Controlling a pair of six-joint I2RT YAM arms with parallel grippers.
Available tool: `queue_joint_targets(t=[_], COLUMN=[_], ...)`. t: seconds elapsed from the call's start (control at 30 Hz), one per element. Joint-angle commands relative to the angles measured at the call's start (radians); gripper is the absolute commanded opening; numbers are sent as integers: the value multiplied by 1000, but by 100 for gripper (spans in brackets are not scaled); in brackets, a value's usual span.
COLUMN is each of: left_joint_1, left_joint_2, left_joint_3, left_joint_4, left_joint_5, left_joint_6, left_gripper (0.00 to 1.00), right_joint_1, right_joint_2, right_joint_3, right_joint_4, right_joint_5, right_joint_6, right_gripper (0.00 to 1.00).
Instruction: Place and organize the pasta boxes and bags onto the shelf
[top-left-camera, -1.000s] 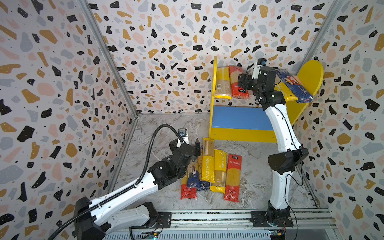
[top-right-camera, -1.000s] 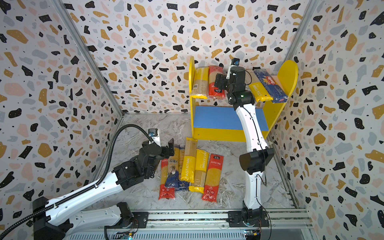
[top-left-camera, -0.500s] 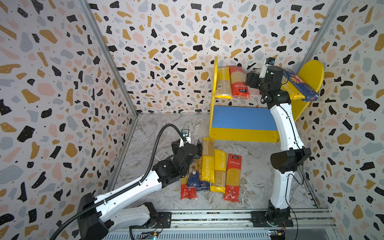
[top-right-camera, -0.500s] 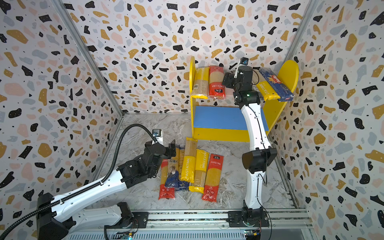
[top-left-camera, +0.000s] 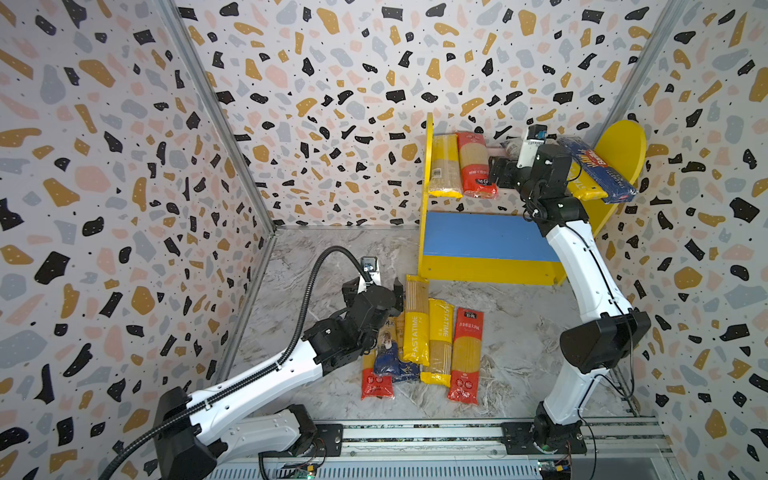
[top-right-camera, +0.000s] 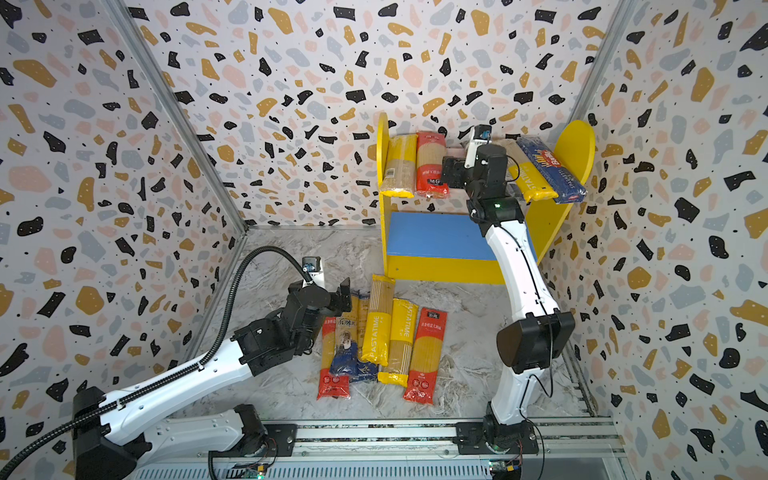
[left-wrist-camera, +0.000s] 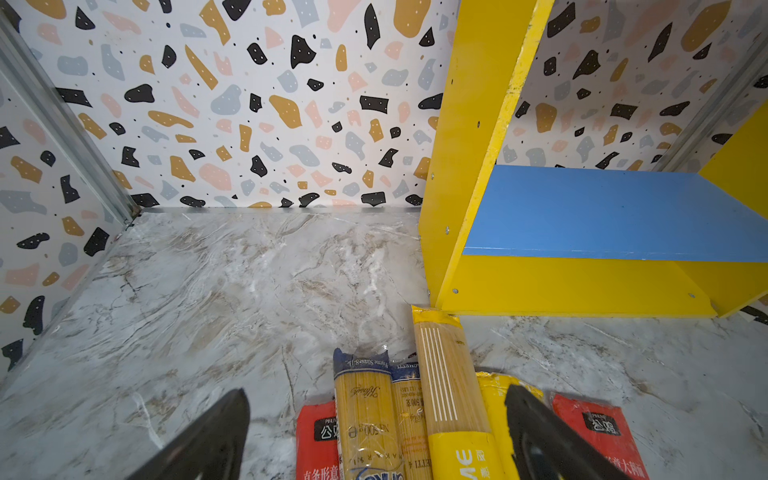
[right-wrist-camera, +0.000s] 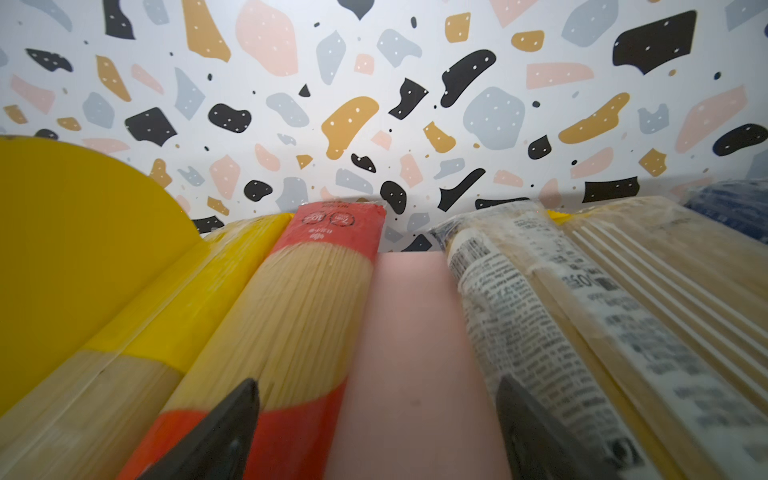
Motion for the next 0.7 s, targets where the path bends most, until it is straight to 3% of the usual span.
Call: queue_joint_targets(t=[0.0,0.23,0.43,0.53,0.67], left_joint_1=[4,4,5,4,4], left_joint_2=[-33,-124,-206,-209,-231], left_joint_3=[29,-12,-42,-27,-79], left_joint_4=[-10,-35,-86,-135,-135], left_joint_5=[-10,2,3,3,12], left_joint_6=[-9,-48,-55,-33,-53], left_gripper=[95,95,95,95,95], right_joint_1=[23,103,282,384,565], right_joint_2=[-115,-284,-518,-630,-721], right_joint_3=[-27,-220,-547,-723,-901], right_joint_4=[63,50,34,5,-77], right_joint_5=[25,82,241,286,432], right_joint_6=[-28,-31,25,94,203], right_gripper=[90,90,90,89,89])
